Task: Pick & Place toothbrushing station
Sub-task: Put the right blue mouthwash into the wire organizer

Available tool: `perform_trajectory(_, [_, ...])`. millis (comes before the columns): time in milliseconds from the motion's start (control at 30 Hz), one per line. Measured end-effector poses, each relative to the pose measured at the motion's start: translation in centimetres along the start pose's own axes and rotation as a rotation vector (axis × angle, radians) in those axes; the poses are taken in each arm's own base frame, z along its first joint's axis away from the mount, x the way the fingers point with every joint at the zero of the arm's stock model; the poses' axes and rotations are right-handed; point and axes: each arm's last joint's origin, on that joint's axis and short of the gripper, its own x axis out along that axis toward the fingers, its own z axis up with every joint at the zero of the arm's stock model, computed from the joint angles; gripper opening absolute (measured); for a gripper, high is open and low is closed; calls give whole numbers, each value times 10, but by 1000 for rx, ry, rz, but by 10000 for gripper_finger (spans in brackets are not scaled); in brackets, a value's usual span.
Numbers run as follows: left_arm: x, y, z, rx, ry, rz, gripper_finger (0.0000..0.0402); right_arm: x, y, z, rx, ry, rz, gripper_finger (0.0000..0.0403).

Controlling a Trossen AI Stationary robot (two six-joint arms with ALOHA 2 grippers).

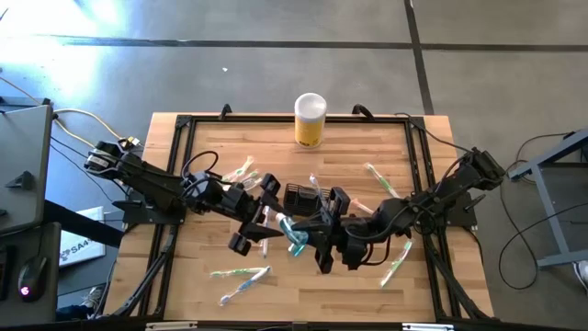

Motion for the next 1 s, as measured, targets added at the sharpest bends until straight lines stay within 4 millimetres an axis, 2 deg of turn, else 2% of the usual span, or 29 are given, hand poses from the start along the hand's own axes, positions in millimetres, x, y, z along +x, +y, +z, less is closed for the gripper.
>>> perform_trajectory(300, [0,0,0,4,3,-12,136,0,0,0,12,-12,10,68])
perform_trajectory(600, [0,-1,0,5,3,-12,126,0,1,-1,33,2,18,73])
perform_trajectory(767, [0,-1,0,7,3,-13,119,0,1,-2,40,33,13,104])
perform_trajectory(900, [0,-1,0,6,11,-13,87,0,1,-3,41,50,13,138])
perform_trajectory(1000, [0,-1,-1,5,15,-20,87,-1,2,-3,52,52,16,161])
